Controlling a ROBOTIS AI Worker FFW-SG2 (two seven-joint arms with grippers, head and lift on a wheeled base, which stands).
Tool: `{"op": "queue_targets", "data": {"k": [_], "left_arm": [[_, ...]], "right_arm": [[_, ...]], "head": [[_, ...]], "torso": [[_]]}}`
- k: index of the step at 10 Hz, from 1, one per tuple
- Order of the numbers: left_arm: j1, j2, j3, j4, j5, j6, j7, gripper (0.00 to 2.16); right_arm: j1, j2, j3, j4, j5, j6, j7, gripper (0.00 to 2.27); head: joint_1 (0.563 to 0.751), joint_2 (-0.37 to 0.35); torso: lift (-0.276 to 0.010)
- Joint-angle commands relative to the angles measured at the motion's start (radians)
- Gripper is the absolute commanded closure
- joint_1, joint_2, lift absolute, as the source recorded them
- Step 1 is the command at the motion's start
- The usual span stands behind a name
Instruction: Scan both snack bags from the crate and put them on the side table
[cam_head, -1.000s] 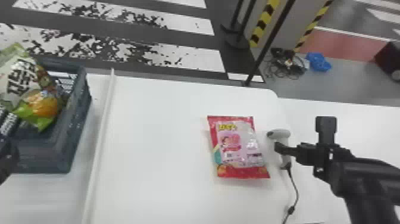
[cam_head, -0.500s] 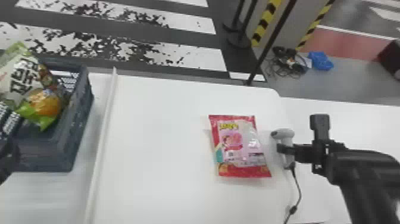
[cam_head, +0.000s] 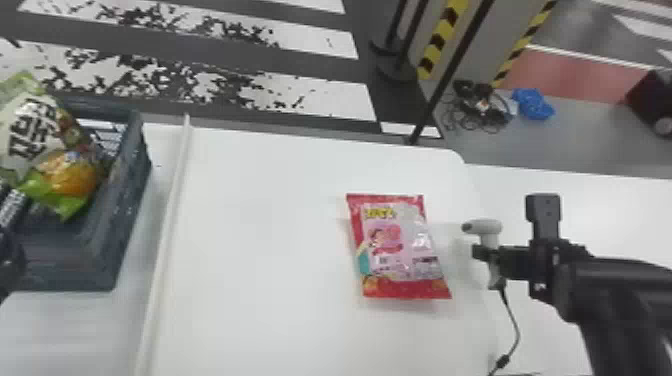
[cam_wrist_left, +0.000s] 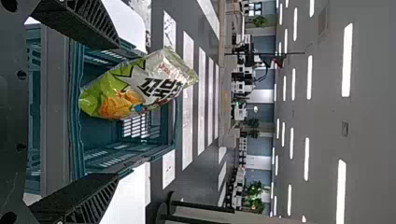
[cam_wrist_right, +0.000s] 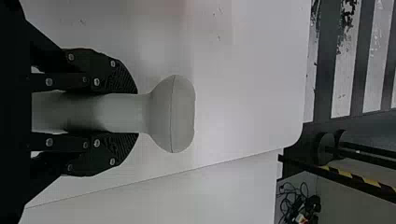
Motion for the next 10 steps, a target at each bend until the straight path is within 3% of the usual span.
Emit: {"op": "queue_targets", "data": {"k": [1,5,10], "left_arm": [[0.0,0.0,-0.001,0.0,0.001,-0.003,0.0,0.0],[-0.003,-0.001,-0.003,0.008,0.001,-0.003,0.0,0.0],[-0.008,-0.001,-0.004,0.023,0.001,-0.021,-0.002,0.0]], "right_arm": [[0.097,0.049,-0.027,-0.204,0.009,0.084,-0.012,2.25],[0.307,0.133,-0.021,-0.609,0.011,0.277,-0.014,2.25],[0.357,0.162,0.122,-0.791,0.029,0.427,0.001,2.25]], "head": [[0.695,-0.27],[0.695,-0.204],[0.695,-0.06]], "torso": [[-0.087],[-0.087],[-0.087]]}}
